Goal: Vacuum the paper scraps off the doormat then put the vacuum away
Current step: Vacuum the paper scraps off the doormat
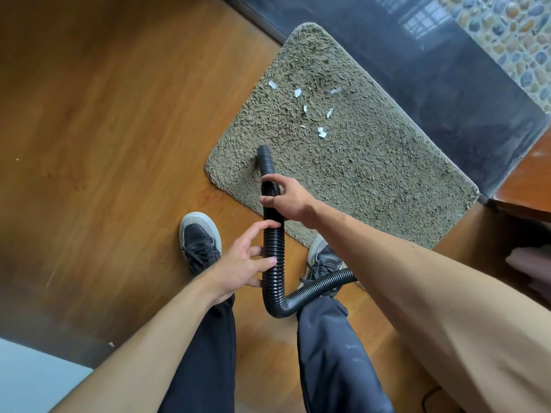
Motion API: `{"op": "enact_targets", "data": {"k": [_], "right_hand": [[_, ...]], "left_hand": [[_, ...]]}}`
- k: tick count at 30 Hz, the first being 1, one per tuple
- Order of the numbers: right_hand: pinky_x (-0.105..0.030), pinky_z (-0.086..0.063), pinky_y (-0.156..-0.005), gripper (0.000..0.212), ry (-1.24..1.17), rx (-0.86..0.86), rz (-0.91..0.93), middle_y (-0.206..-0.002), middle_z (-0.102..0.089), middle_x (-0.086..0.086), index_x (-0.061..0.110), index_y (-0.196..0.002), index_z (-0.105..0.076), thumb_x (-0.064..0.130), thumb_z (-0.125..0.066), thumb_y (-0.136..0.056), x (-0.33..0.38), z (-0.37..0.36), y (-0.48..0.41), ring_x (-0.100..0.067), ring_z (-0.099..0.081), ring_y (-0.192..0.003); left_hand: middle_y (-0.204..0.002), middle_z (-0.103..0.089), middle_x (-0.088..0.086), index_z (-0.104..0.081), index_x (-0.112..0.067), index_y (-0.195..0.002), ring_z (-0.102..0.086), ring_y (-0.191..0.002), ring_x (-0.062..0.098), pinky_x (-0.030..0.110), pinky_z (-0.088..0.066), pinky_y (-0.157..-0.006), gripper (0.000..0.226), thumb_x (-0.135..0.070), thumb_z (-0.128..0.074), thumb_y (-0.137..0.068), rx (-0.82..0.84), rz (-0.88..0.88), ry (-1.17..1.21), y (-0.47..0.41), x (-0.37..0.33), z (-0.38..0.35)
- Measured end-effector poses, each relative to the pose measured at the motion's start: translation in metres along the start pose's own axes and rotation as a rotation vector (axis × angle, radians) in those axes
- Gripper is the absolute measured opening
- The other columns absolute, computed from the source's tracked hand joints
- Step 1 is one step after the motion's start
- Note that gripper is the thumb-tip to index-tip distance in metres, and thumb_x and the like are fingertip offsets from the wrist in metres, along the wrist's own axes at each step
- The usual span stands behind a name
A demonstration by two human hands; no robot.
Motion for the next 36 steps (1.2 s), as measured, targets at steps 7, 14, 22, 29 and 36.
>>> {"op": "enact_targets", "data": {"k": [7, 14, 22, 29, 36], "right_hand": [[-0.039, -0.061, -0.064, 0.05, -0.146, -0.05, -0.048, -0.117, -0.061, -0.016, 0.022, -0.135, -0.048, 0.01, -0.068, -0.09, -0.012, 0.041, 0.004, -0.028, -0.069, -0.092], [-0.045, -0.061, -0.07, 0.048, -0.246, -0.134, -0.062, -0.115, -0.06, -0.017, 0.023, -0.135, -0.048, 0.009, -0.064, -0.092, -0.025, 0.071, 0.002, -0.032, -0.068, -0.095], [-0.043, -0.06, -0.077, 0.047, -0.297, -0.26, -0.035, -0.104, -0.061, -0.007, 0.026, -0.132, -0.051, 0.011, -0.065, -0.09, -0.038, 0.087, -0.001, -0.028, -0.068, -0.094], [-0.05, -0.058, -0.086, 0.048, -0.264, -0.258, -0.023, -0.105, -0.061, -0.008, 0.026, -0.132, -0.052, 0.012, -0.067, -0.089, -0.034, 0.084, -0.004, -0.031, -0.067, -0.1], [-0.049, -0.057, -0.089, 0.053, -0.126, -0.211, 0.035, -0.115, -0.064, -0.009, 0.03, -0.132, -0.053, 0.018, -0.07, -0.083, -0.014, 0.059, -0.013, -0.027, -0.067, -0.099]], "left_hand": [[-0.11, -0.065, 0.012, -0.05, -0.048, -0.128, -0.064, -0.093, 0.019, 0.038, -0.058, -0.076, 0.059, 0.0, -0.057, -0.096, 0.044, -0.007, -0.058, -0.021, -0.018, -0.019], [-0.109, -0.064, 0.014, -0.051, -0.044, -0.13, -0.064, -0.085, 0.015, 0.027, -0.055, -0.063, 0.059, 0.001, -0.06, -0.093, 0.054, 0.01, -0.117, -0.044, -0.037, -0.036], [-0.106, -0.064, 0.011, -0.051, -0.043, -0.129, -0.063, -0.082, 0.013, 0.031, -0.056, -0.063, 0.059, 0.003, -0.058, -0.093, 0.047, 0.019, -0.144, -0.061, -0.049, -0.052], [-0.106, -0.066, 0.01, -0.05, -0.044, -0.13, -0.066, -0.082, 0.012, 0.031, -0.057, -0.064, 0.059, 0.002, -0.058, -0.094, 0.035, 0.024, -0.15, -0.06, -0.048, -0.047], [-0.115, -0.063, 0.022, -0.052, -0.047, -0.125, -0.065, -0.089, 0.027, 0.04, -0.059, -0.074, 0.06, 0.004, -0.058, -0.094, -0.045, -0.016, -0.083, -0.046, -0.038, -0.033]]}}
Point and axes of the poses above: each hand's wrist, its own y-axis away from the middle knuckle, its own z-axis out of the back of the hand, x = y × z, the point moved 3 cm from there along -y, towards the middle knuckle
